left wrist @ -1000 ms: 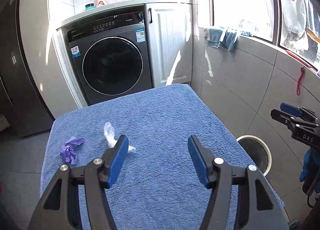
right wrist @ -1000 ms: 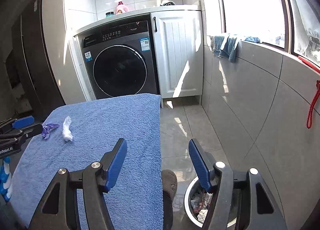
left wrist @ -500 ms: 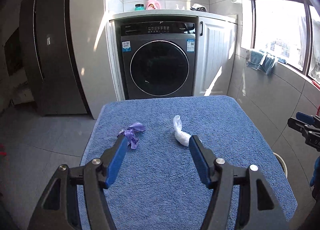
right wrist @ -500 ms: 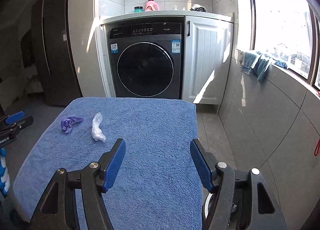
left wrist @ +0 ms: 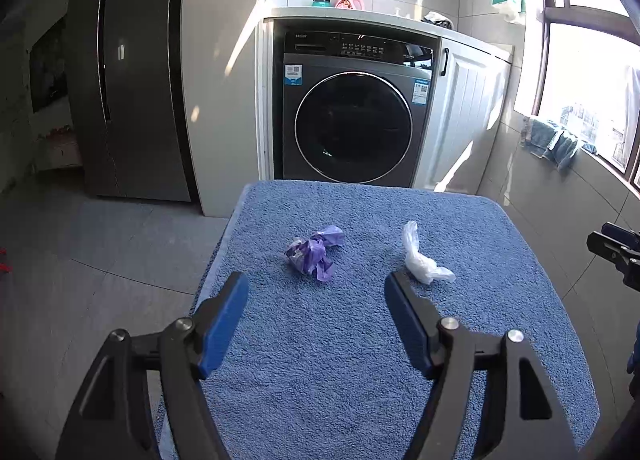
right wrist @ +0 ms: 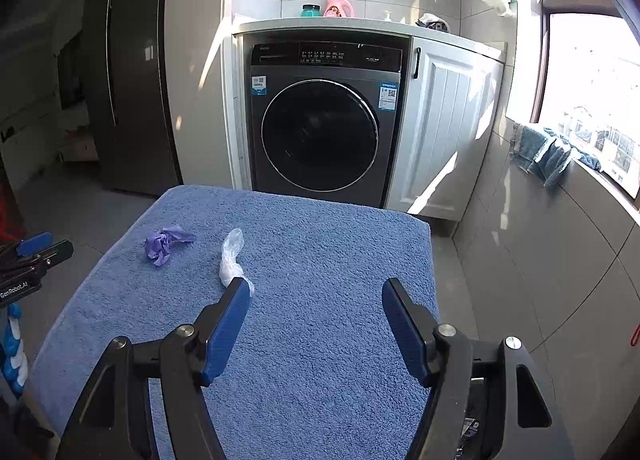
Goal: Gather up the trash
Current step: 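Grasp the purple glove with the left tool while the right tool grasps the clear plastic bag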
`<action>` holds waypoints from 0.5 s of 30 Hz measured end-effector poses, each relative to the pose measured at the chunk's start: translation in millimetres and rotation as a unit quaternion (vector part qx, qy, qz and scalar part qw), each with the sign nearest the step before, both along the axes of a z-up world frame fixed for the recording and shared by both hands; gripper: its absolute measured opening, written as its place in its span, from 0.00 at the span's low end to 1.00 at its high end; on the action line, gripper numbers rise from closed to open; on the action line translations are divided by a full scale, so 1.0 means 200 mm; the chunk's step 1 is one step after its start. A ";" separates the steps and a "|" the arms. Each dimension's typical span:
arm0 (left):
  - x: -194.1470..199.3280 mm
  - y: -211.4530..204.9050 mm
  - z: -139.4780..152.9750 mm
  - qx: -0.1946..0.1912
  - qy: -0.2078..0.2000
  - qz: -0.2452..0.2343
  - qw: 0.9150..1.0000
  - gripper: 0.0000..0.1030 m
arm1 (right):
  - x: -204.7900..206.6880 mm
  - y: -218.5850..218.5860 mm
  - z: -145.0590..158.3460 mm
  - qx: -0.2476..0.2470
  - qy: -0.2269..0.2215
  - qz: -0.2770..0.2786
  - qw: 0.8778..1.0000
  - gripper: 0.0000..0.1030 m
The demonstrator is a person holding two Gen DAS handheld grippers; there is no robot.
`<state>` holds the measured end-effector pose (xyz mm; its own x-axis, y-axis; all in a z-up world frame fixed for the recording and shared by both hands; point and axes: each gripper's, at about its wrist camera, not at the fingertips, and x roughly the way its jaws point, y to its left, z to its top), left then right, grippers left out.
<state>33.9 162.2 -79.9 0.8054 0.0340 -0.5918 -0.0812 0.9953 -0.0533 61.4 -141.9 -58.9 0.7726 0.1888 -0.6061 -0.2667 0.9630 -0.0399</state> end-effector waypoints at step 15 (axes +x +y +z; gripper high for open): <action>0.20 0.12 -0.17 -0.002 0.051 0.002 0.999 0.68 | 0.19 0.13 -0.18 -0.008 0.050 0.018 0.999 0.65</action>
<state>74.0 187.0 -113.2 0.7414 0.0344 -0.6702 -0.0902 0.9947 -0.0488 98.5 -115.3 -95.0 0.7006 0.2059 -0.6832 -0.3050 0.9520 -0.0259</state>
